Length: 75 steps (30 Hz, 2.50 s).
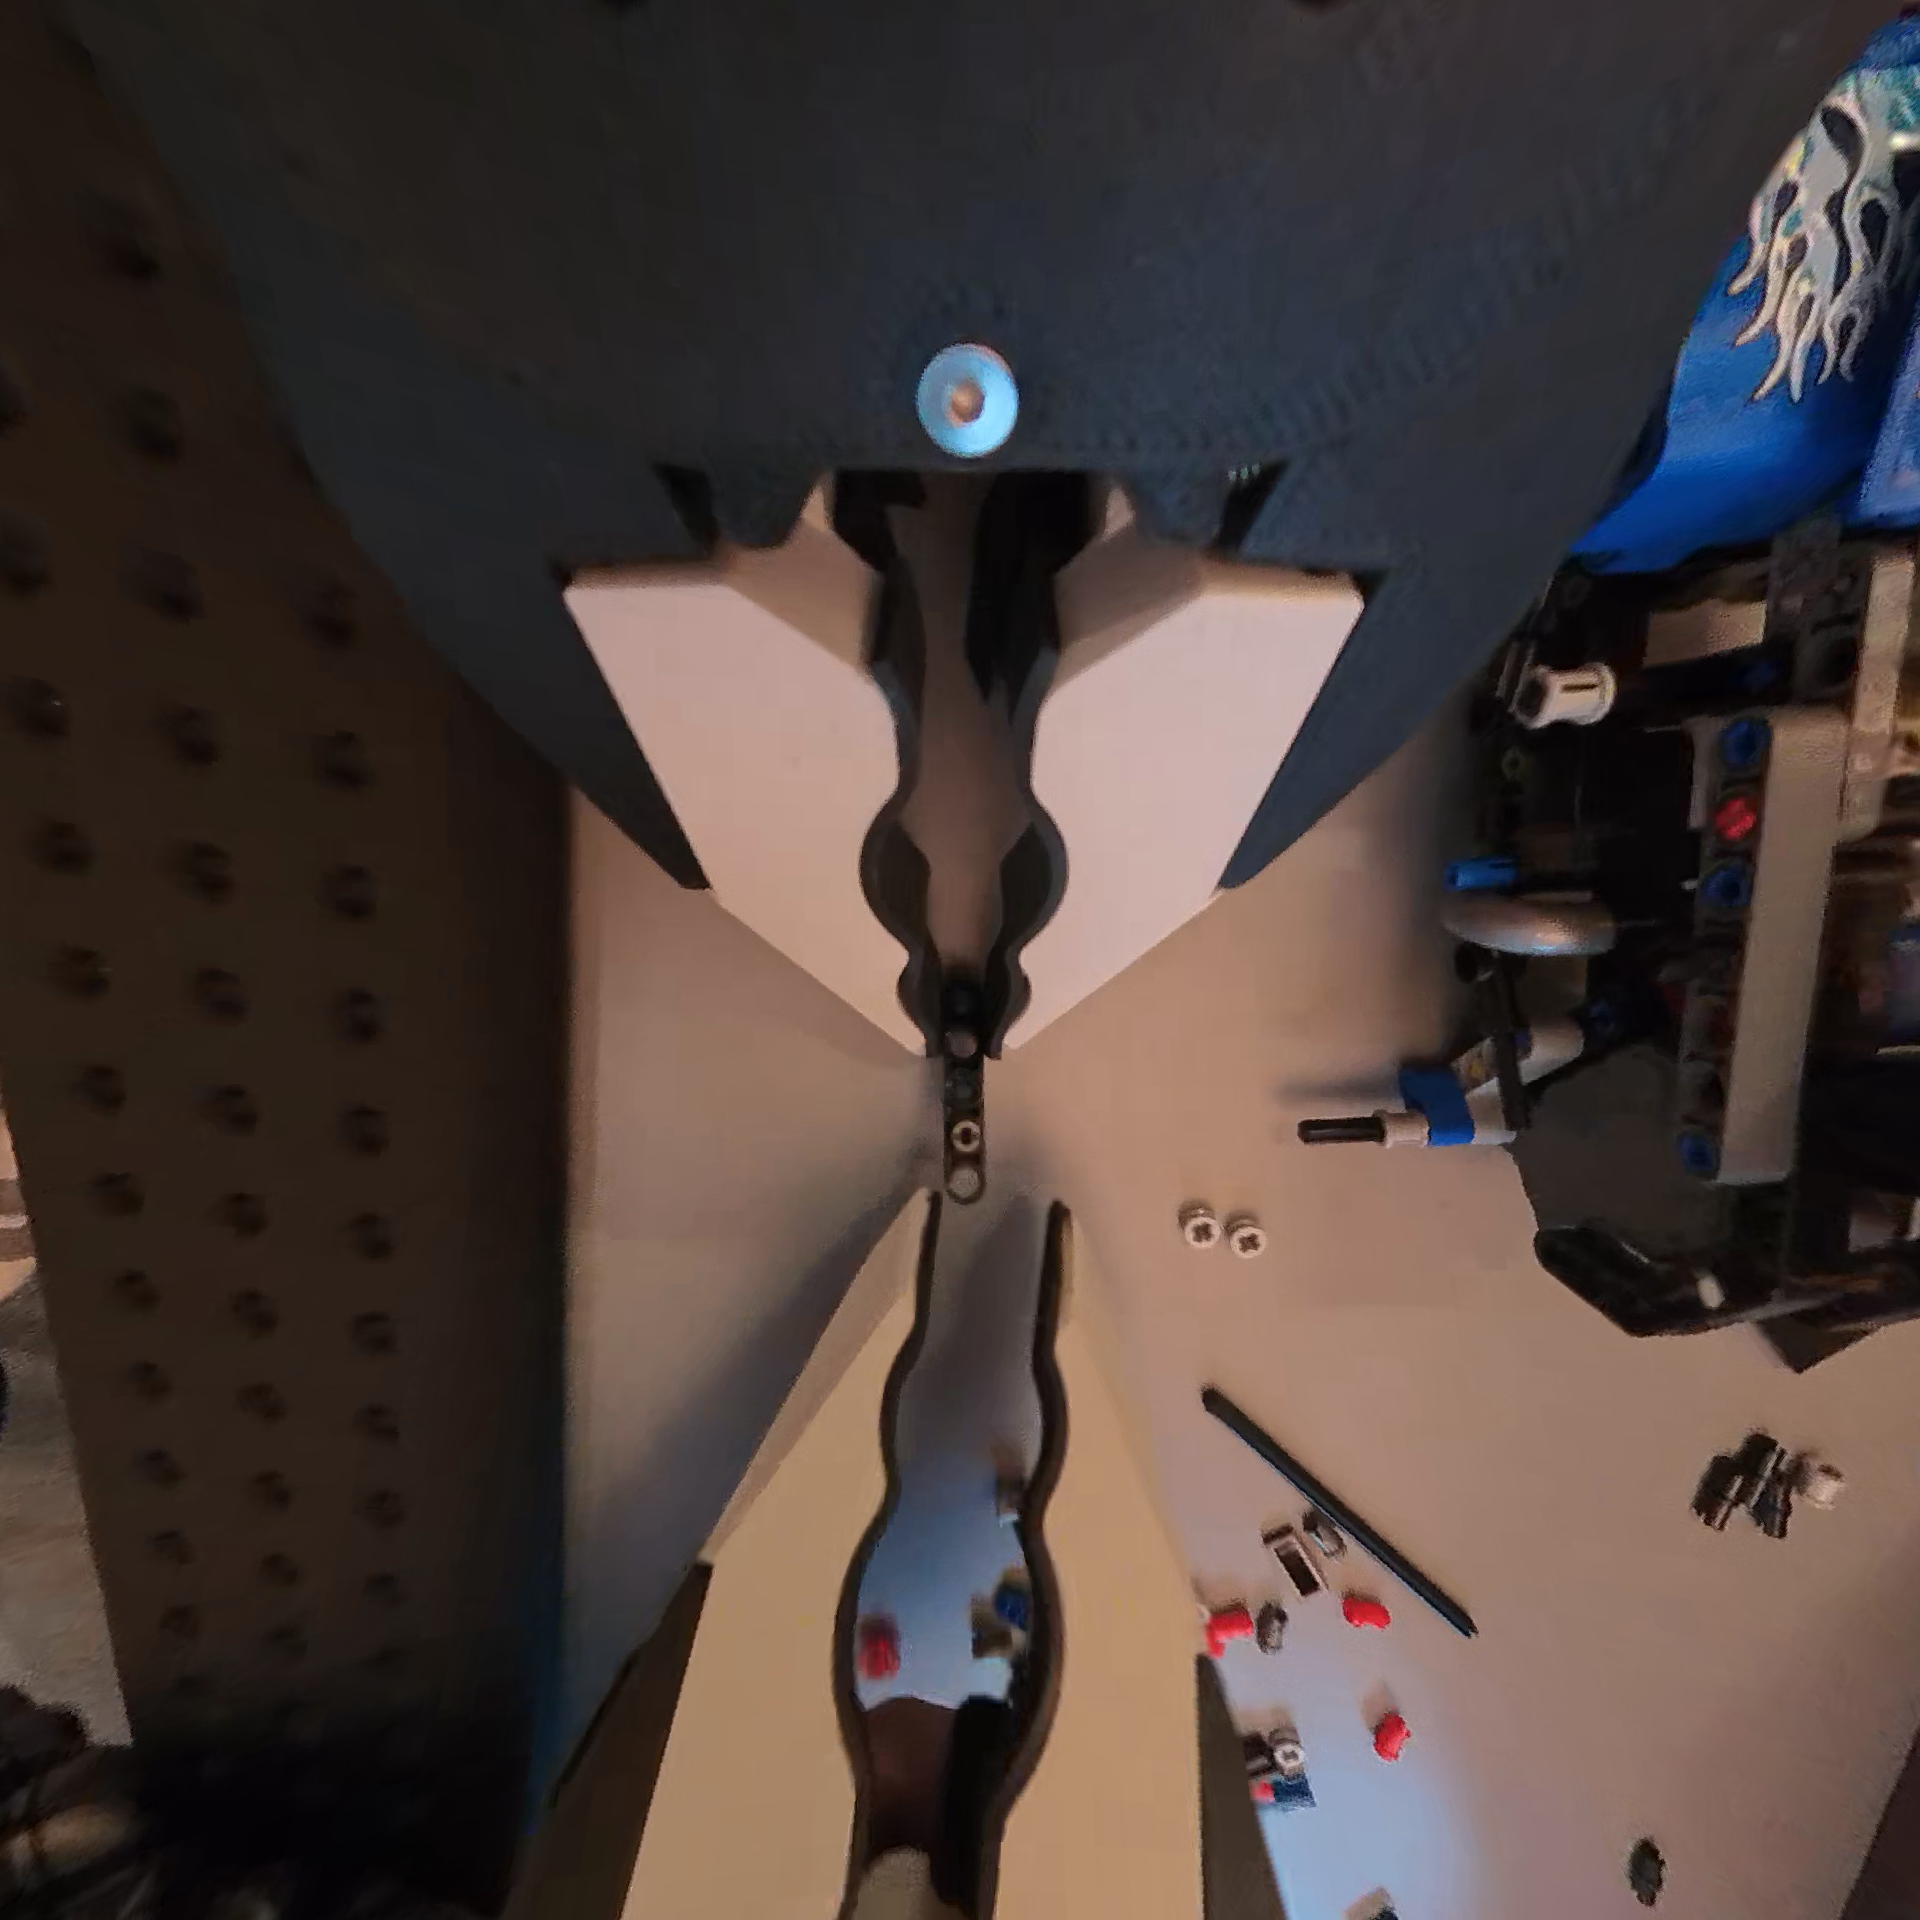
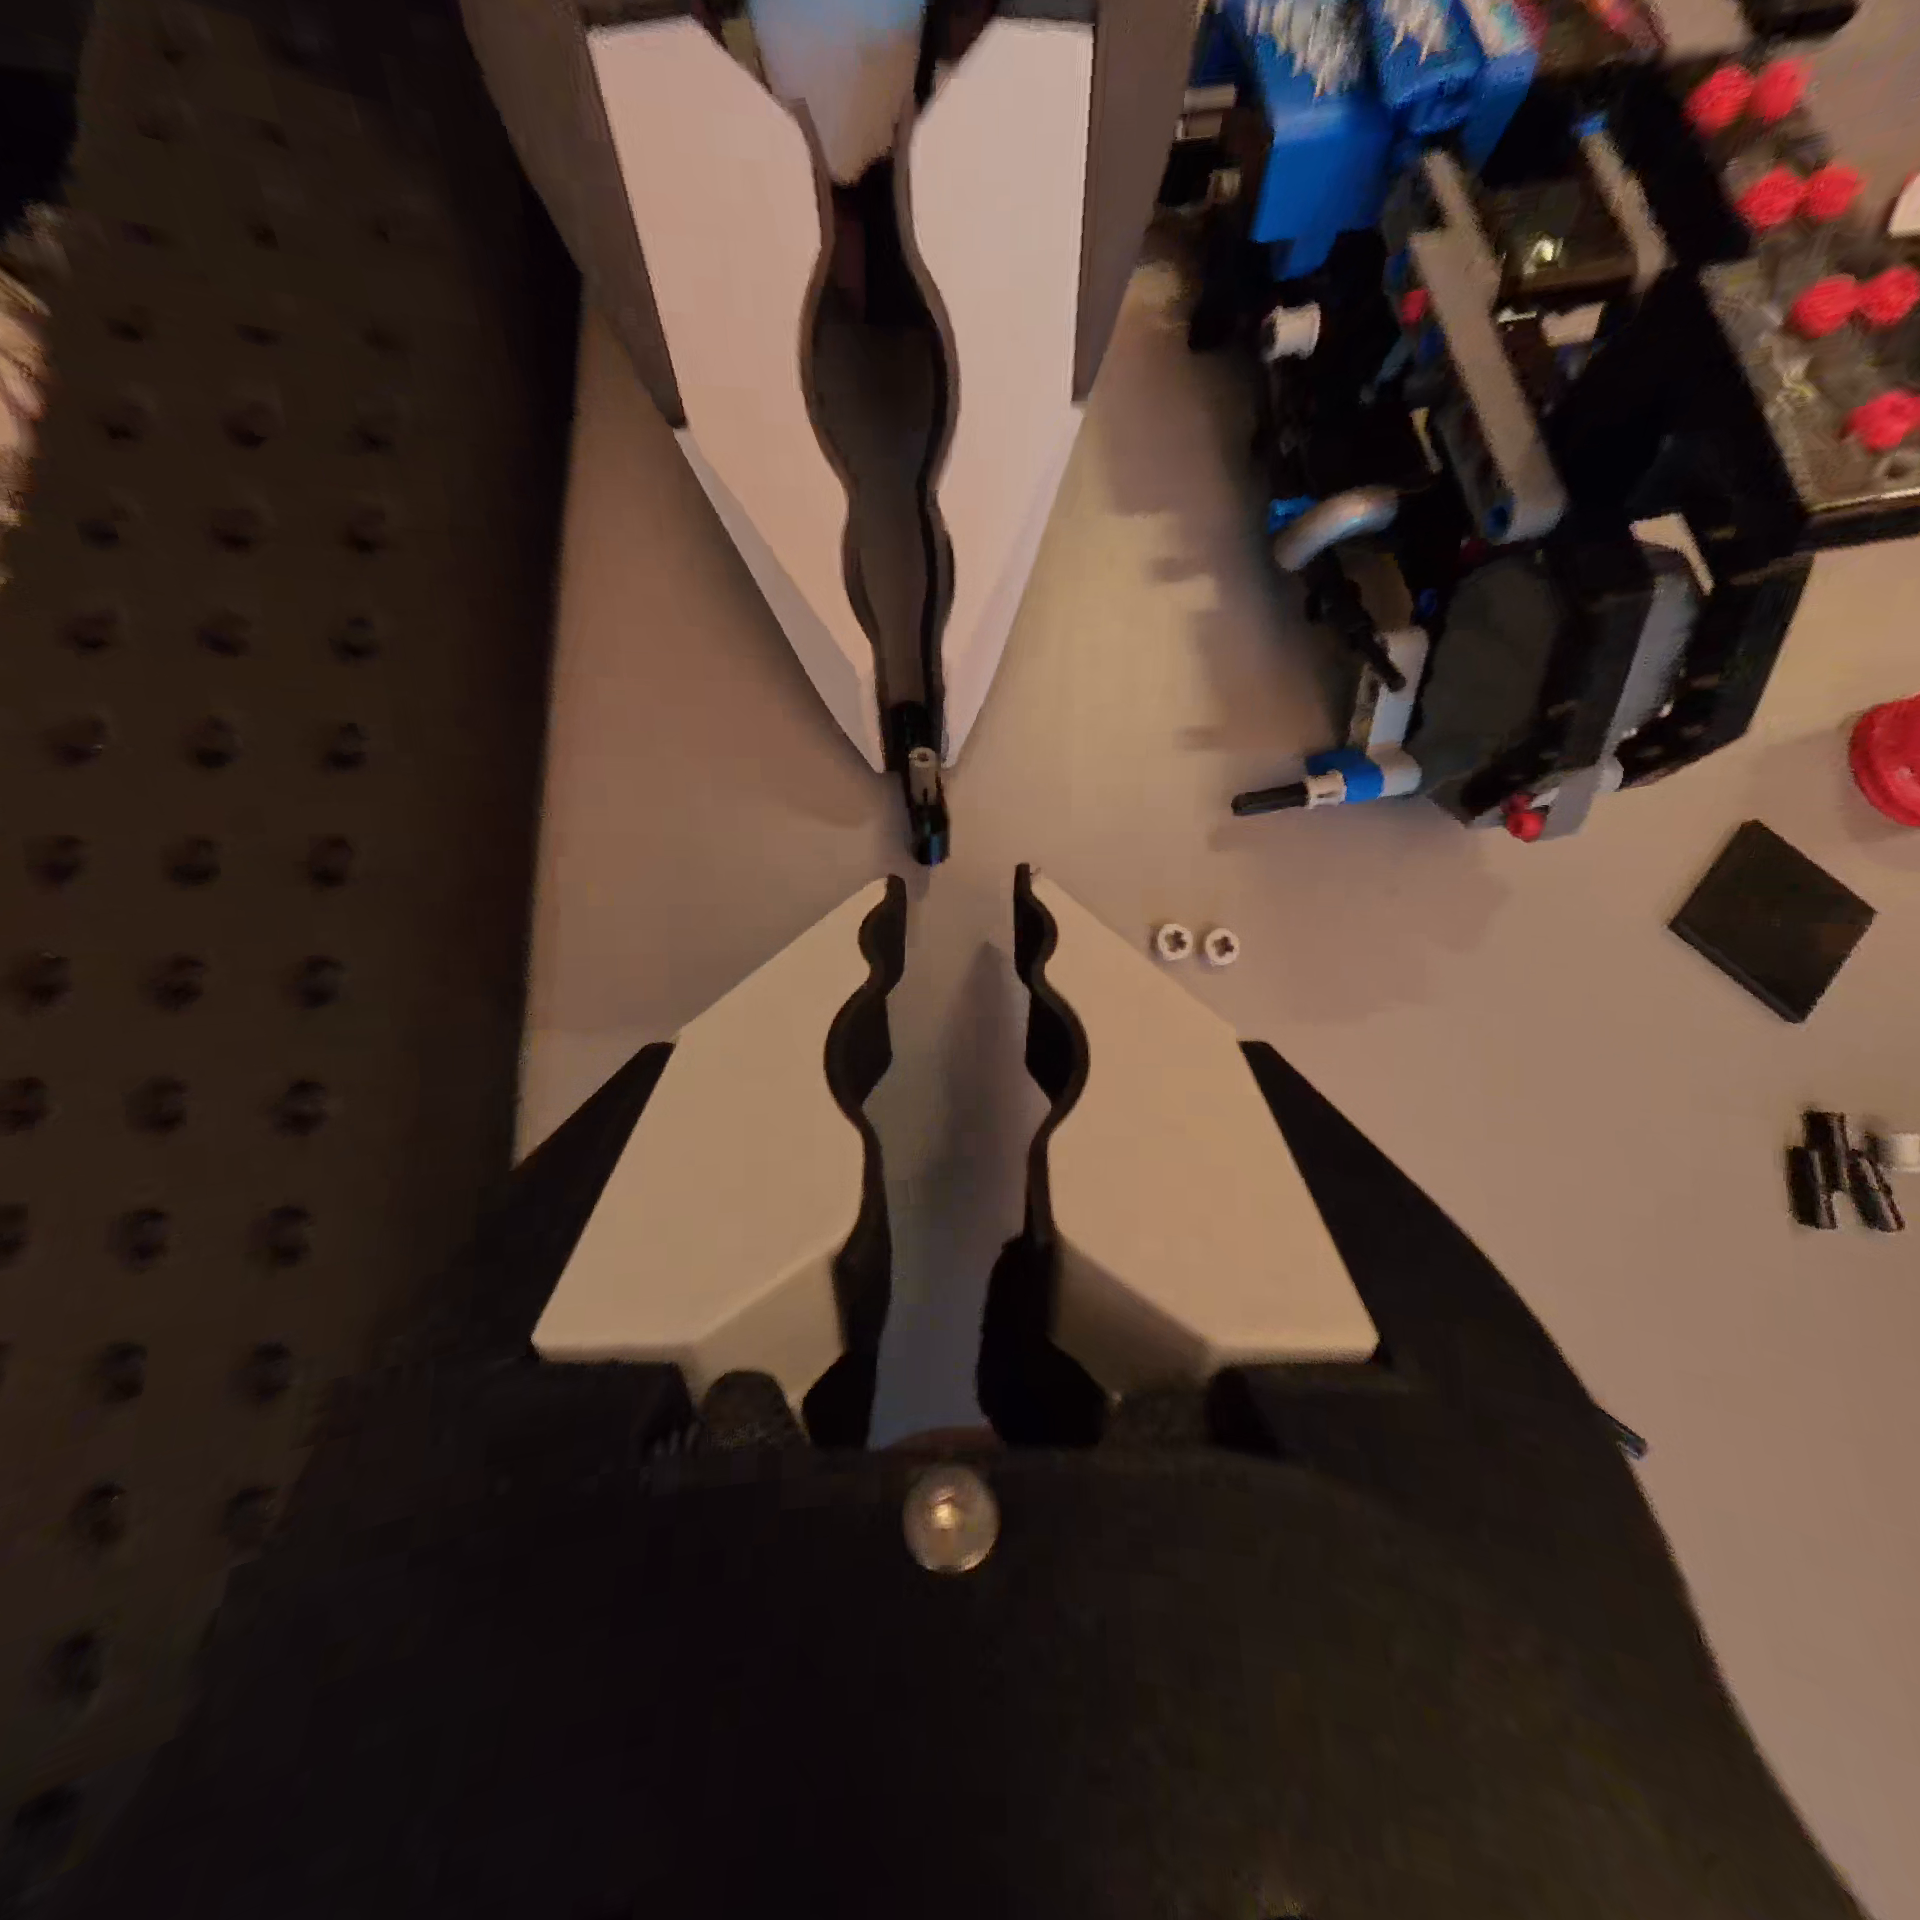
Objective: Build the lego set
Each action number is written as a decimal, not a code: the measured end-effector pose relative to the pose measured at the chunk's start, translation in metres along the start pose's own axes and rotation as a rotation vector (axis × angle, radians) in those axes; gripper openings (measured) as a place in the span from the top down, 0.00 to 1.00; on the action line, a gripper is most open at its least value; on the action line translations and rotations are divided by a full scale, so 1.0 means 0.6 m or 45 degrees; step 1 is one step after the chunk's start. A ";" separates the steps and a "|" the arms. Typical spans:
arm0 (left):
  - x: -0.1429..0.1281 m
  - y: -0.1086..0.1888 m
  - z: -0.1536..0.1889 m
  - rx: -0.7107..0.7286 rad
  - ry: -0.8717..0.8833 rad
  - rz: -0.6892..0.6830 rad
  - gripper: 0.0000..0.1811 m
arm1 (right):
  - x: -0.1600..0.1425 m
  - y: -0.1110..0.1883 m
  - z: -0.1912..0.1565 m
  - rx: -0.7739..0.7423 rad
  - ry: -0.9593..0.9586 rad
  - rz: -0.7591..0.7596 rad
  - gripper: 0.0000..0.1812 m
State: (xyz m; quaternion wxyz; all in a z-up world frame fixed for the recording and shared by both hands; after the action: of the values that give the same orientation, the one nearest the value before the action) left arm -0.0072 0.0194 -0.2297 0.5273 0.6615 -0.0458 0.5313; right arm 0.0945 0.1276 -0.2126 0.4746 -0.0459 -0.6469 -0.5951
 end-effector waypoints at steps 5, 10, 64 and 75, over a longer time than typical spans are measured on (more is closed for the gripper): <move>0.011 0.020 -0.012 -0.009 0.081 0.173 0.97 | 0.006 0.011 0.003 0.049 -0.082 0.108 0.89; 0.035 0.036 -0.003 0.306 -0.213 0.180 0.97 | 0.010 0.027 0.015 0.098 -0.226 0.241 0.85; 0.083 0.023 0.021 1.125 -0.987 -0.071 0.95 | 0.035 0.078 0.035 -0.076 -0.268 0.590 0.90; 0.076 0.014 0.022 0.987 -0.885 -0.122 0.97 | 0.033 0.079 0.028 -0.226 -0.118 0.463 0.92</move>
State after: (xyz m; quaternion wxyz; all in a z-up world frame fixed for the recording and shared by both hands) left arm 0.0158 0.0287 -0.1882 0.2210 0.9468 0.0124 0.2335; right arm 0.1038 0.1451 -0.1623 0.5381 -0.2309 -0.5940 -0.5516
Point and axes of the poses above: each gripper's, where its closed fingertips meet, y back along the fingers, x out of its top, z = x × y across the jaws, the point moved 9 cm from there along y, back along the fingers, and after that the axes turned 9 degrees about -x, right-handed, at the moved point
